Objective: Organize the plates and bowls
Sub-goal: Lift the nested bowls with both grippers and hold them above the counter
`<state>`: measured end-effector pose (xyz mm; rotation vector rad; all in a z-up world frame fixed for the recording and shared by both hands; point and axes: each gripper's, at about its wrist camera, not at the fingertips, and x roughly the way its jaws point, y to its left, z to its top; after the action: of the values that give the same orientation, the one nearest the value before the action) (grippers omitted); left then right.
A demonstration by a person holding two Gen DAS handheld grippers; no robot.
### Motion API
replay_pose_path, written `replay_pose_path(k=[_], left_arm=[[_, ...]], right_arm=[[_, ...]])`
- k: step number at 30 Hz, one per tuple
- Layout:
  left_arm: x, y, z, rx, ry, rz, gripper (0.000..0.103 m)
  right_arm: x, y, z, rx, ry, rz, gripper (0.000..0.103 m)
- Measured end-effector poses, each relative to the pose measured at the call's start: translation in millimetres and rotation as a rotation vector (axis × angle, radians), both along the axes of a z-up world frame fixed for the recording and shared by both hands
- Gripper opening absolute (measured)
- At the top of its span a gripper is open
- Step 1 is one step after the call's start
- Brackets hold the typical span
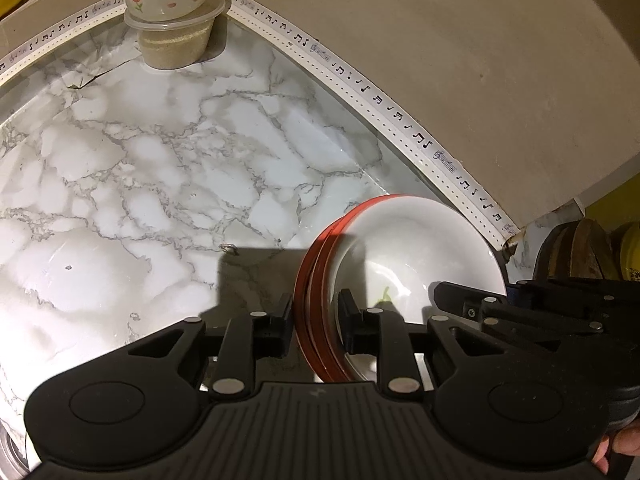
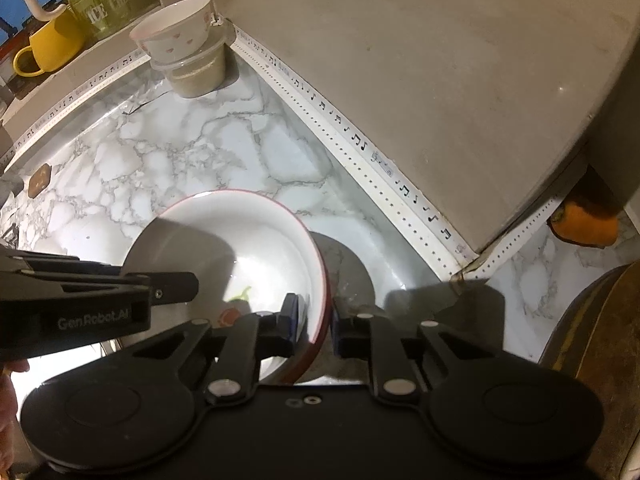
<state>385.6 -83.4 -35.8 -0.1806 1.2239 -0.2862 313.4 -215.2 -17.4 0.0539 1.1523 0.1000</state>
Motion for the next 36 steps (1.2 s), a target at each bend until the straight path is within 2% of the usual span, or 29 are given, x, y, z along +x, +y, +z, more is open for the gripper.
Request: replay_pose_path(k=[3,6,9,12,17,21,25,27,29,32,36], left_arm=[[1.9,-0.4,-0.8,0.011,-0.008,-0.010,0.022],[3.0,-8.2,2.2,0.074,-0.030,-0.053,0.022],[5.8,-11.7,2.3,0.099,-0.025,-0.073,0.022],[10.7,-16.4,-0.5,0.130,0.004,-0.103,0.022],[16.8,-14.8,-3.8,0.112,0.047,-0.087,0.023],[19.5,-6.5,-6.6,0.053,0.063,-0.057,0.024],[20.2,-9.9,-7.9,0.071,0.066,-0.098,0.025],[19.8,-14.4,-7.1,0.097,0.062,-0.115,0.028],[19.9,-19.2,-7.0,0.121,0.070,-0.144,0.039],[23.3,-17.3,-8.6,0.137,0.087,-0.124,0.050],[25.9,-11.6,-11.0,0.112,0.106,-0.113,0.050]], right_arm=[[1.4,-0.7,0.1,0.015,0.004,-0.009,0.019],[-0.4,2.9,1.2,0.004,-0.028,-0.003,0.021],[-1.4,8.5,0.9,-0.024,-0.040,0.023,0.024],[2.5,10.0,-1.2,-0.033,-0.011,0.040,0.027],[12.2,5.1,-3.2,0.002,0.070,0.037,0.028],[12.0,8.0,-3.5,-0.008,0.089,0.042,0.028],[13.2,8.8,-5.8,-0.003,0.108,0.052,0.031],[13.6,8.1,-7.2,0.006,0.112,0.052,0.031],[14.2,6.7,-7.5,0.018,0.116,0.049,0.031],[15.2,3.2,-7.4,0.040,0.129,0.035,0.031],[15.4,4.9,-7.3,0.036,0.134,0.039,0.031]])
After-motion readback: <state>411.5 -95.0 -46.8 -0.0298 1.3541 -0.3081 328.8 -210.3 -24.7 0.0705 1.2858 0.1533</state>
